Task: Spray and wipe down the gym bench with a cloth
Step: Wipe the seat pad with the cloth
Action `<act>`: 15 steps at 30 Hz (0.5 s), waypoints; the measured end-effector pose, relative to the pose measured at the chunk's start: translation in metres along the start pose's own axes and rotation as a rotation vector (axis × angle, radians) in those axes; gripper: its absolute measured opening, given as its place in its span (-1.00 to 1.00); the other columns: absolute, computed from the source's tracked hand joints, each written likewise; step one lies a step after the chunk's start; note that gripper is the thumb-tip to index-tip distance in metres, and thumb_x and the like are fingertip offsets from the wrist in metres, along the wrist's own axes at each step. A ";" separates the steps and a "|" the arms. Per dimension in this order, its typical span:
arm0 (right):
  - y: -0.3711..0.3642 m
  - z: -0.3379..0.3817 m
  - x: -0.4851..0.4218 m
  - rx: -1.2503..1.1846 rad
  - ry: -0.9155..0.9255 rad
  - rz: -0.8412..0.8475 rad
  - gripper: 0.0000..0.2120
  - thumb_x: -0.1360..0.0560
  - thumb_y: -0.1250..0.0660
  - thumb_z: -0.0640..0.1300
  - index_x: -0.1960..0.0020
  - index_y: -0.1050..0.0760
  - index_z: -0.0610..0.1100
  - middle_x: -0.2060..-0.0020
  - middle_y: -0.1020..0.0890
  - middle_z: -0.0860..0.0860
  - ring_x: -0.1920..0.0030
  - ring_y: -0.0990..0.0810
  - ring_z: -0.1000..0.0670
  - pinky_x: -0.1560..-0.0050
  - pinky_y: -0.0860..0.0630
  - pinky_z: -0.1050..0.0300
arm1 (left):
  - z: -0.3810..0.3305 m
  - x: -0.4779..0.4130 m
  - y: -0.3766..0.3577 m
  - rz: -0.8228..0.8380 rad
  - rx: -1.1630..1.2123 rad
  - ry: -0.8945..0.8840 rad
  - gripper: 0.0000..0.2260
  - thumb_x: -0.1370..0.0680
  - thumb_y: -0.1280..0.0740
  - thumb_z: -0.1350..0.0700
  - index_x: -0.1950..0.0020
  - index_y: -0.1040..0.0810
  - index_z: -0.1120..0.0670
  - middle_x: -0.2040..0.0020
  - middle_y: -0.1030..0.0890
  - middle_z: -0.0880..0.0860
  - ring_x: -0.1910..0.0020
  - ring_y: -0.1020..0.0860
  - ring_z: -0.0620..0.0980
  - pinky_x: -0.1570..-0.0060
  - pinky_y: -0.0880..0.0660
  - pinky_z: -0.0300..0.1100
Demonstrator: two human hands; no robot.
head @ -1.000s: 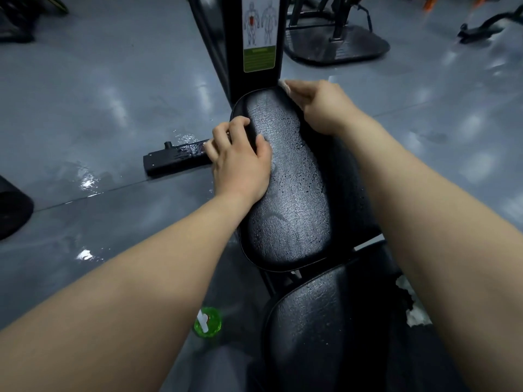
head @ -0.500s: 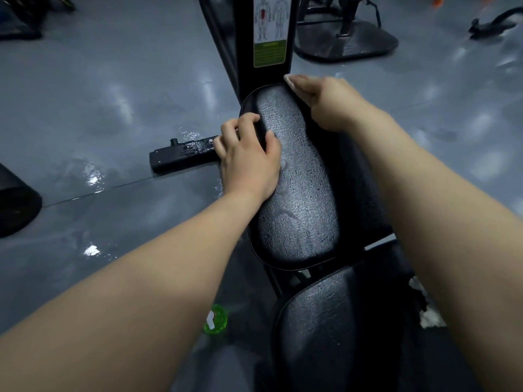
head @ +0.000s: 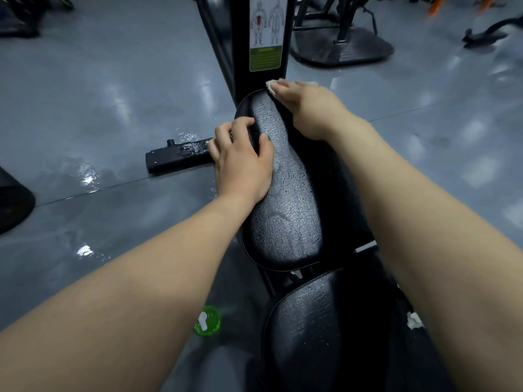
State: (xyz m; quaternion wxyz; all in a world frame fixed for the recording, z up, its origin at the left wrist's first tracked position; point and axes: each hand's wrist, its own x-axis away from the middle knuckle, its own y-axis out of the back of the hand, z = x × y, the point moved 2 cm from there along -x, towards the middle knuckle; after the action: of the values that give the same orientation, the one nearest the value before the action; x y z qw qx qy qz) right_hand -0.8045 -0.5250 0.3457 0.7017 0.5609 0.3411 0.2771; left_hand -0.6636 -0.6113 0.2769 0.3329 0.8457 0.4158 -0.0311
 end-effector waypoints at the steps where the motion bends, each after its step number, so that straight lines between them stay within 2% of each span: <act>1: 0.000 0.005 0.001 -0.005 0.004 -0.015 -0.36 -0.56 -0.15 -0.33 -0.59 -0.26 0.03 -0.56 -0.33 0.06 -0.50 -0.30 -0.13 -0.45 -0.19 0.14 | 0.000 0.000 0.000 -0.001 0.001 0.001 -0.66 -0.61 -0.28 -0.07 -0.36 -0.45 -0.02 -0.35 -0.36 0.09 -0.32 -0.29 0.18 -0.38 -0.19 -0.10; 5: -0.009 0.015 0.038 -0.026 0.118 -0.064 -0.41 -0.51 -0.16 -0.32 -0.52 -0.37 -0.03 -0.50 -0.41 0.04 -0.47 -0.35 -0.14 -0.42 -0.33 -0.05 | 0.001 0.001 -0.001 -0.006 0.000 -0.001 -0.67 -0.61 -0.28 -0.07 -0.35 -0.45 -0.03 -0.35 -0.36 0.08 -0.32 -0.29 0.17 -0.37 -0.19 -0.11; 10: -0.009 0.006 0.018 -0.015 0.147 -0.030 -0.35 -0.51 -0.16 -0.36 -0.55 -0.33 0.01 -0.49 -0.41 0.09 -0.49 -0.33 -0.08 -0.41 -0.29 0.10 | 0.002 0.000 -0.002 -0.030 0.012 -0.012 -0.68 -0.60 -0.29 -0.08 -0.33 -0.47 -0.03 -0.32 -0.38 0.08 -0.31 -0.31 0.17 -0.40 -0.21 -0.08; 13: -0.006 0.009 -0.008 -0.018 0.104 0.007 -0.32 -0.52 -0.14 -0.40 -0.58 -0.28 0.02 -0.54 -0.36 0.07 -0.53 -0.26 -0.12 -0.50 -0.17 0.10 | 0.001 0.001 -0.001 -0.027 0.013 -0.014 -0.68 -0.60 -0.29 -0.08 -0.33 -0.47 -0.03 -0.32 -0.39 0.08 -0.31 -0.32 0.16 -0.38 -0.21 -0.09; 15: -0.006 0.012 -0.006 -0.056 0.111 -0.011 -0.35 -0.53 -0.15 -0.36 -0.56 -0.32 0.03 -0.51 -0.39 0.09 -0.52 -0.27 -0.12 -0.50 -0.22 0.05 | 0.000 0.001 0.000 -0.029 0.002 -0.015 -0.67 -0.60 -0.28 -0.09 -0.33 -0.46 -0.03 -0.32 -0.39 0.07 -0.30 -0.32 0.16 -0.37 -0.23 -0.08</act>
State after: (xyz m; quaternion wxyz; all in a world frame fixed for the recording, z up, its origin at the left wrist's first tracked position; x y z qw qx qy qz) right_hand -0.7980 -0.5382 0.3421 0.6988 0.5227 0.3746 0.3131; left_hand -0.6629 -0.6111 0.2763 0.3347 0.8398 0.4253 -0.0429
